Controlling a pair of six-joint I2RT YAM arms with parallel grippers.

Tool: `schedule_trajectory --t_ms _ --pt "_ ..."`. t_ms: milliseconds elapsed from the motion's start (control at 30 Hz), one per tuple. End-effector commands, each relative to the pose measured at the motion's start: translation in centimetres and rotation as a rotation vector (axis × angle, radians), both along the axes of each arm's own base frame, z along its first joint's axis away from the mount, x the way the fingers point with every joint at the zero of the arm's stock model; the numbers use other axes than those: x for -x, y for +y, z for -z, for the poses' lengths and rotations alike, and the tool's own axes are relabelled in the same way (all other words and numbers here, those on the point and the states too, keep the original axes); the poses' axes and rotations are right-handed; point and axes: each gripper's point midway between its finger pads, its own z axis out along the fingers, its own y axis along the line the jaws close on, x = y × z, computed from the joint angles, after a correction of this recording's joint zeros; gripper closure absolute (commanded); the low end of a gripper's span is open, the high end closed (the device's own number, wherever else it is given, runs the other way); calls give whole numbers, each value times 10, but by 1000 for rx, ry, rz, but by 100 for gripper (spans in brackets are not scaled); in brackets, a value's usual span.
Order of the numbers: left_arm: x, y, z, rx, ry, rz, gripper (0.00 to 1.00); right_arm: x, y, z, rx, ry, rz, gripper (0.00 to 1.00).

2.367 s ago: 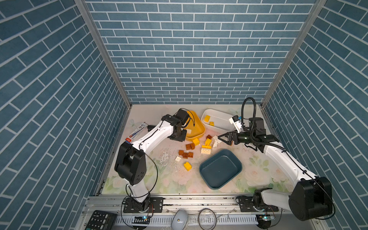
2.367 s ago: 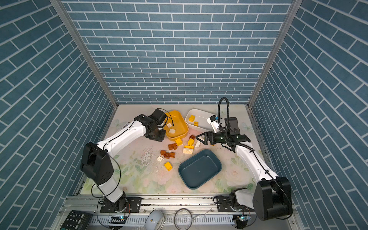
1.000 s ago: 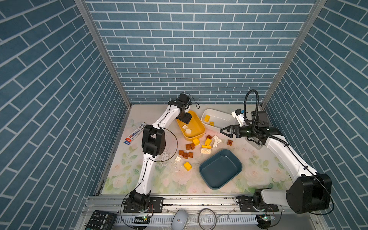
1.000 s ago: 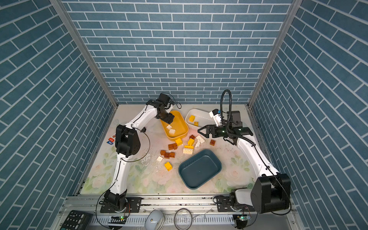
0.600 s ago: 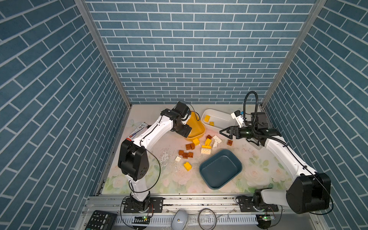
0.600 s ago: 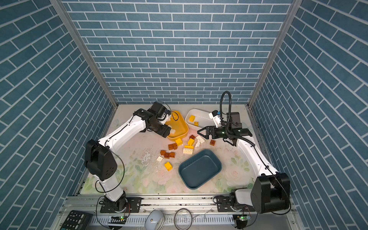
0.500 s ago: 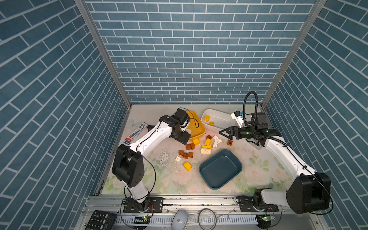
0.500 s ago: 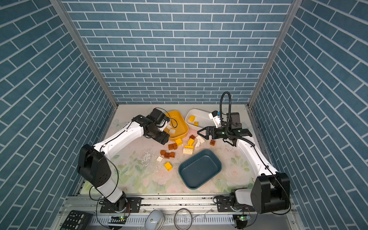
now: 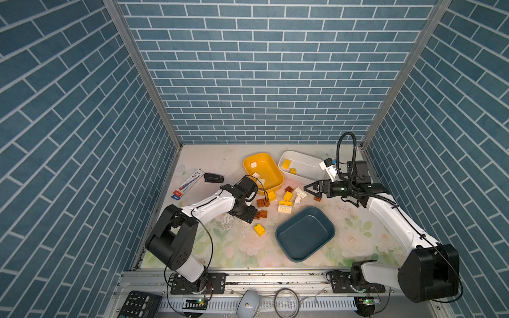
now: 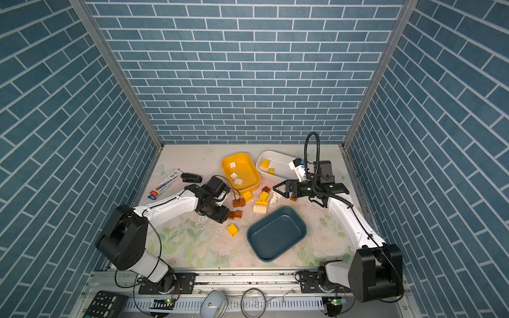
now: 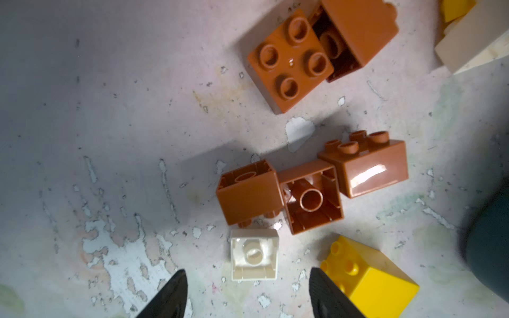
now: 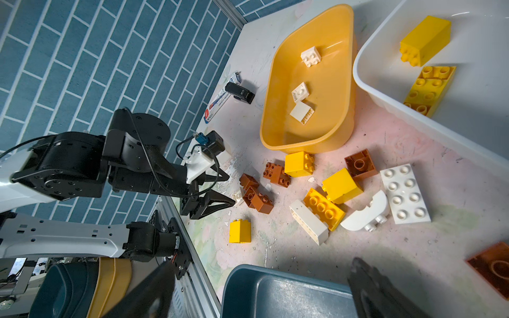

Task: Sort the legos into containers by color
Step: 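Move the left gripper back to the bricks and grasp a white brick, then carry the white brick with the left gripper and drop it into the yellow tub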

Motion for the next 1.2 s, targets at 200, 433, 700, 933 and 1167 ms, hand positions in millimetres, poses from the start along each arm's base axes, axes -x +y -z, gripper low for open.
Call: schedule_trajectory --t_ms 200,433,700,933,1167 --pt "5 2 24 -51 9 -29 40 11 -1 -2 6 -5 -26 2" --pt "12 5 33 -58 40 -52 47 11 -1 0 5 -2 -28 1" --pt "11 5 38 -67 46 -59 63 10 -1 2 8 4 -26 1" --pt "2 2 7 -59 11 -40 70 5 0 -5 2 -15 -23 2" --pt "-38 -8 -53 2 -67 -46 70 -3 2 -11 -27 -38 -12 2"
